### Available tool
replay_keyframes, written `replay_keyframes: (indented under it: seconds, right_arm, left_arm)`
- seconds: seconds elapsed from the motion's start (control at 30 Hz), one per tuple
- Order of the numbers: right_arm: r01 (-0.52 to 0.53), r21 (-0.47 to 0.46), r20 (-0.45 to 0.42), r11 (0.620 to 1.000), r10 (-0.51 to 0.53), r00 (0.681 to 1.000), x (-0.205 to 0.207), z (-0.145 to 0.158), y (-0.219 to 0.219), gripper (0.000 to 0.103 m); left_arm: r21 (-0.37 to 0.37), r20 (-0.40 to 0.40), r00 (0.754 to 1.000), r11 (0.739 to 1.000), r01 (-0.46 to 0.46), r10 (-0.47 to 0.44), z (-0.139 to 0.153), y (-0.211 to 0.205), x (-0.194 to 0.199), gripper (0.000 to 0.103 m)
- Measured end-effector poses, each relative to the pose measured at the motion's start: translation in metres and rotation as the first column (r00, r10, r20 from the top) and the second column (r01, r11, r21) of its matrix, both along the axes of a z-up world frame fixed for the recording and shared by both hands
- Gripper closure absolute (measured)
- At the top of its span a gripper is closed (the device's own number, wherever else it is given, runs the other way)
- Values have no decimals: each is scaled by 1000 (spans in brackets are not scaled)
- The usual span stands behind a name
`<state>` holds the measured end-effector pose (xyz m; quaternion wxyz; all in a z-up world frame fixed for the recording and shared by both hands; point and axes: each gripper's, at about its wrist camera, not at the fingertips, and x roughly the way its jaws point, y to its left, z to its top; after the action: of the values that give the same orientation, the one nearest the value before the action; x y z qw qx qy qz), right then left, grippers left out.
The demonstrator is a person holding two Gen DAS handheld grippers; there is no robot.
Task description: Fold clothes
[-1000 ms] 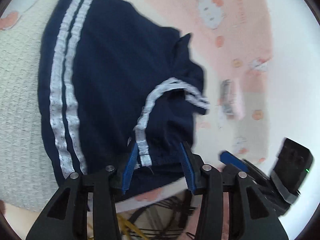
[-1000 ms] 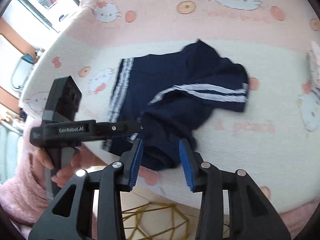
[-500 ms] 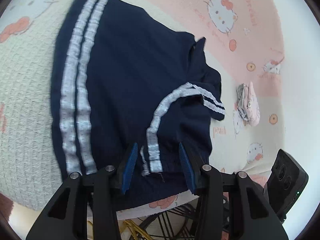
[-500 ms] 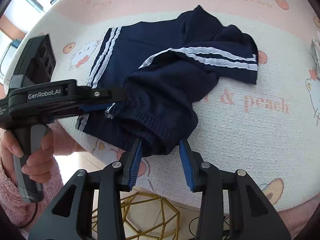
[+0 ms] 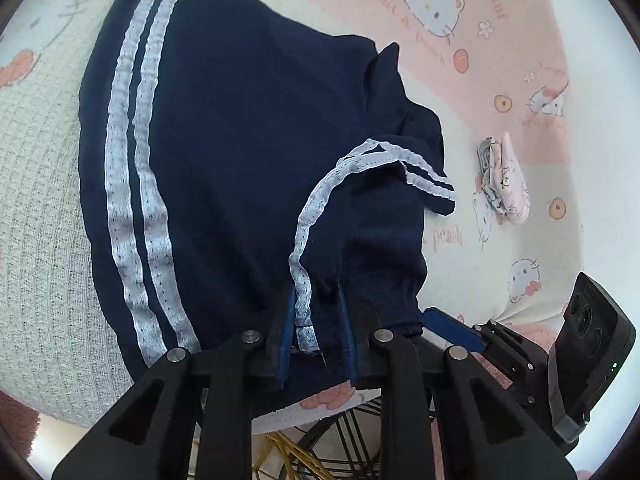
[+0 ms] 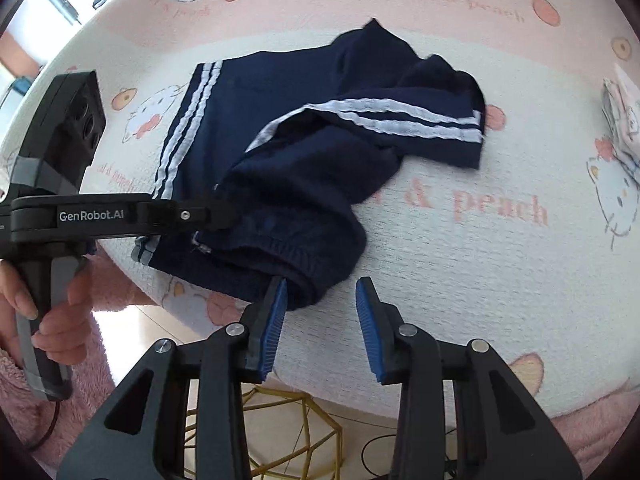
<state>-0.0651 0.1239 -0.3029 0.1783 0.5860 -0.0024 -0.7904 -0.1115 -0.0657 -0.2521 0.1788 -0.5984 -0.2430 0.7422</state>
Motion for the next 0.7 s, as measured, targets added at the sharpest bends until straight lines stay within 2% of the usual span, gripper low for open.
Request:
replay_keyframes:
  seconds: [0.03,0.1,0.2,0.3,0.47,0.6,0.7]
  right_arm:
    - [-12,6,0,1000,12,1000,-2,-2,-5,67]
    - [-18,22,12,1000,18,1000,-5,-3,-10,66]
    - [-9,25,11,1000,9,1000,-11,4,-14,66]
    - [-28,40,5,999,28,1000,-16,6,-20,65]
    - [-54,-16,38,998,55,998,-11,4,-22,64]
    - [-66,-122,23,990,69,997,-9,21,-15,64]
    - [-28,-188,-33,982,22,999,-15,32,-14,64]
  left_arm:
    - [-9,-28,1000,1000,3,-3,4,2,0,94]
    - [-20,-91,996,1000,-14,12,21,-1,1,94]
    - [8,-160,985,998,-65,66,47,-20,11,94]
    - [12,-158,981,993,-113,114,55,-43,25,94]
    - [-3,-89,983,987,-159,158,40,-63,46,94]
    - [-73,-53,986,984,-160,157,26,-70,48,94]
    - [-150,-68,989,978,-142,133,24,-70,48,94]
